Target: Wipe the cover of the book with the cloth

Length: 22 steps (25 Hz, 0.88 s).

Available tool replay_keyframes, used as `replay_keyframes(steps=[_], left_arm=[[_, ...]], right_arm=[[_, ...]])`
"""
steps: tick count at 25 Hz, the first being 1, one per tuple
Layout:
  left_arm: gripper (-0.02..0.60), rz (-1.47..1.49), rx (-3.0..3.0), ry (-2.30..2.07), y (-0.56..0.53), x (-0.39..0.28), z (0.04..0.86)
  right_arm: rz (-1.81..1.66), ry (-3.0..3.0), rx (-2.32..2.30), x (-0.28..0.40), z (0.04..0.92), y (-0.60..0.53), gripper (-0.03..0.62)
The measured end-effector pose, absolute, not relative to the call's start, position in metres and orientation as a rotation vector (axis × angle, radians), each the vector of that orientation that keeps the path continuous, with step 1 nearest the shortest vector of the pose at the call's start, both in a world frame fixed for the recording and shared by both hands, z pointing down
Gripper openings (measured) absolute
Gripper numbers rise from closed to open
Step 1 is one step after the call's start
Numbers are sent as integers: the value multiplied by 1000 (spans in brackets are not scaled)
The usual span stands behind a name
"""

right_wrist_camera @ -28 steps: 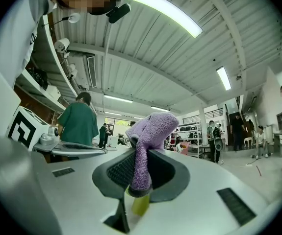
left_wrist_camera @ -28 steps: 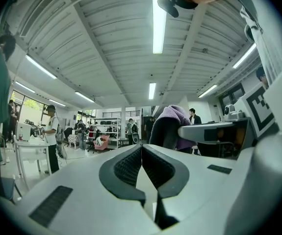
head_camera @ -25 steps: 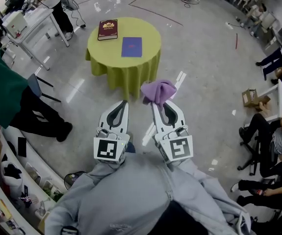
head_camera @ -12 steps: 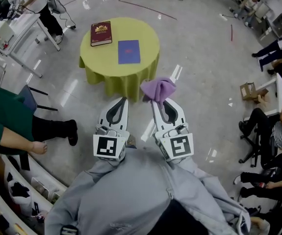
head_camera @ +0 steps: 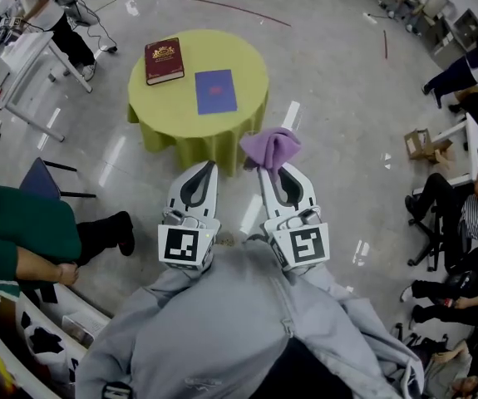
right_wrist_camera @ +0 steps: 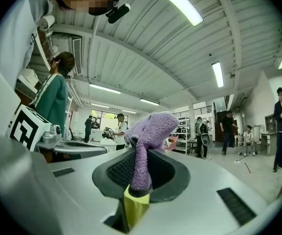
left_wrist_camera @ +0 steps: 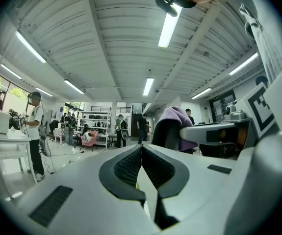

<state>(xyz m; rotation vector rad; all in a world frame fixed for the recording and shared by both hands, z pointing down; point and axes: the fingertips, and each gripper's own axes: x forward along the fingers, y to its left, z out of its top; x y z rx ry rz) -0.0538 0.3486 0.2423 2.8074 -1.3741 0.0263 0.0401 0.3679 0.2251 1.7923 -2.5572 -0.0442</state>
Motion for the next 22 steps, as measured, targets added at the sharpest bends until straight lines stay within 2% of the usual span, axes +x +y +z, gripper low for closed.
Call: replay_keyframes(steps=[13, 22], left_arm=[[18, 25, 2793, -1368, 319, -56, 247], [18, 28, 2759, -1422, 246, -43, 261]], right_arm=[[-57, -2555, 1822, 44, 223, 336, 72], [-48, -2603, 1731, 54, 241, 260, 72]])
